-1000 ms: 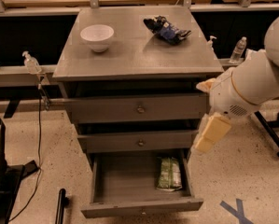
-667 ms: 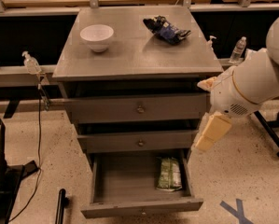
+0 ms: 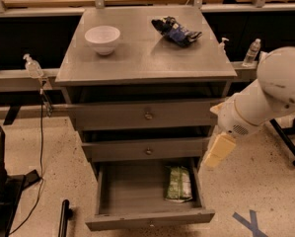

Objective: Pick green jalapeno chip bag from bottom drawer and place on counter

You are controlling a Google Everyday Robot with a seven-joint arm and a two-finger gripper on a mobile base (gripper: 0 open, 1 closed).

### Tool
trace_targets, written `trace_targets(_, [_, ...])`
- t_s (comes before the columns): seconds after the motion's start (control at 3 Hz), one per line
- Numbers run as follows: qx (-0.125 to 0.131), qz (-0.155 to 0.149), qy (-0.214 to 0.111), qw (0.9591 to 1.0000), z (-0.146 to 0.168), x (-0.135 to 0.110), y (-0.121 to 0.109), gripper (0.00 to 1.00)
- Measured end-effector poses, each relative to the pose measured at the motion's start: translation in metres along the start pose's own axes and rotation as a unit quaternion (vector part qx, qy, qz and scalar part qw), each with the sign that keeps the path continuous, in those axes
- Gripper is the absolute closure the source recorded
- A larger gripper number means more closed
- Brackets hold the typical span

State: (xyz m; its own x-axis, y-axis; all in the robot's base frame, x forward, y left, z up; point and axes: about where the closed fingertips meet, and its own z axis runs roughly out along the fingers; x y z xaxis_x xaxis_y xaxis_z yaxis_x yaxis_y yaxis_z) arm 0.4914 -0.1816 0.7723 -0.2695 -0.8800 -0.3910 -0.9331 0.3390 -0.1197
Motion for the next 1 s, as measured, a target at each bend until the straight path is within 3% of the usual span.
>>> trace_targets(0.67, [-0.032, 0.093, 0.002, 0.9952, 0.164, 0.120, -0.007, 0.00])
trace_targets(1.0, [-0.032, 0.093, 0.002, 0.9952, 0.164, 0.120, -0.007, 0.00])
